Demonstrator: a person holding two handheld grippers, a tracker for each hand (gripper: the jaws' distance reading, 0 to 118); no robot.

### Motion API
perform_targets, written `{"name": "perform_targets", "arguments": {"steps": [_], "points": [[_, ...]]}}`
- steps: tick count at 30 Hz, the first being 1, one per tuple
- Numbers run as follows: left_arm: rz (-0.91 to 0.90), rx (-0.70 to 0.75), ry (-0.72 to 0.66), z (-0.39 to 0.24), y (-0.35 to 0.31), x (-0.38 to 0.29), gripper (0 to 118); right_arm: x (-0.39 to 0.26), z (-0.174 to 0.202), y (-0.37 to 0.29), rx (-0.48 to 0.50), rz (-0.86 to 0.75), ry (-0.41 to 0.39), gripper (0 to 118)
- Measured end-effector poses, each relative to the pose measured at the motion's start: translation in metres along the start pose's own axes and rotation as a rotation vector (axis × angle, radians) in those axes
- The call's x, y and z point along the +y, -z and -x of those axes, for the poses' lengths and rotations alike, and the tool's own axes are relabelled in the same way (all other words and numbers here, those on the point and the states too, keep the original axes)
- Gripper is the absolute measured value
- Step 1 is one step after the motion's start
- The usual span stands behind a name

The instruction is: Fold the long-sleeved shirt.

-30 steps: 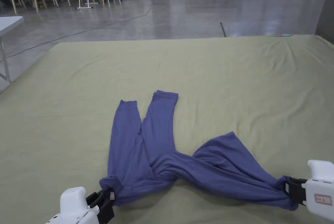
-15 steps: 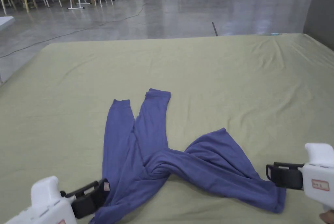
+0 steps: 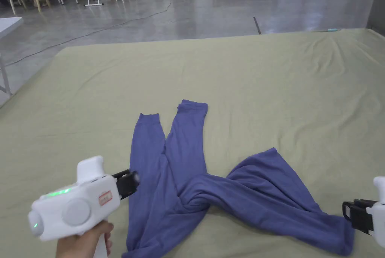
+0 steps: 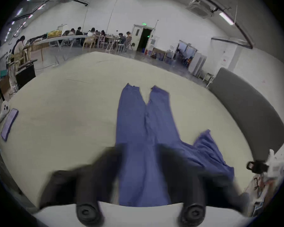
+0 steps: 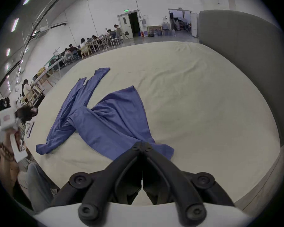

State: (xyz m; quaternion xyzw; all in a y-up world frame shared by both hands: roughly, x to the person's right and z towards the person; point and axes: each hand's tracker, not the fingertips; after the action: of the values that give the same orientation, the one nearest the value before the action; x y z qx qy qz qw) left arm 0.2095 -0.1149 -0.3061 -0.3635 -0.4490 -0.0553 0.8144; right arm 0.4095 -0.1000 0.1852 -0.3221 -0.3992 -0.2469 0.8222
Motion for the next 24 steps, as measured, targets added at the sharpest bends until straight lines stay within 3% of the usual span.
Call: {"name": "perform_targets", "arguments": {"steps": [2, 9, 10, 12, 14, 15, 17, 19, 24], "points": [[0.120, 0.068, 0.040, 0.005, 0.042, 0.011, 108, 0.001, 0.000, 0.003, 0.002, 0.005, 0.007, 2], [0.261, 0.216, 0.056, 0.023, 0.112, -0.004, 103, 0.002, -0.008, 0.028, 0.000, 0.051, 0.008, 2], [0.278, 0.214, 0.038, 0.024, 0.116, -0.006, 100, 0.002, -0.007, 0.031, -0.001, 0.059, 0.007, 2], [0.294, 0.192, 0.023, 0.026, 0.125, -0.013, 81, 0.002, -0.007, 0.036, -0.003, 0.067, 0.001, 2], [0.253, 0.244, 0.123, 0.016, 0.128, -0.022, 74, 0.002, -0.004, 0.038, -0.009, 0.073, -0.006, 2], [0.252, 0.240, 0.152, 0.012, 0.127, -0.023, 58, 0.001, -0.005, 0.039, -0.010, 0.076, -0.008, 2], [0.241, 0.231, 0.209, -0.003, 0.115, -0.024, 0, 0.000, -0.004, 0.040, -0.018, 0.081, -0.003, 2], [0.249, 0.234, 0.239, -0.003, 0.112, -0.022, 0, -0.002, -0.005, 0.040, -0.018, 0.084, 0.003, 2], [0.103, 0.080, 0.090, 0.006, 0.059, -0.002, 0, -0.007, -0.012, 0.032, -0.038, 0.080, 0.015, 3]]}}
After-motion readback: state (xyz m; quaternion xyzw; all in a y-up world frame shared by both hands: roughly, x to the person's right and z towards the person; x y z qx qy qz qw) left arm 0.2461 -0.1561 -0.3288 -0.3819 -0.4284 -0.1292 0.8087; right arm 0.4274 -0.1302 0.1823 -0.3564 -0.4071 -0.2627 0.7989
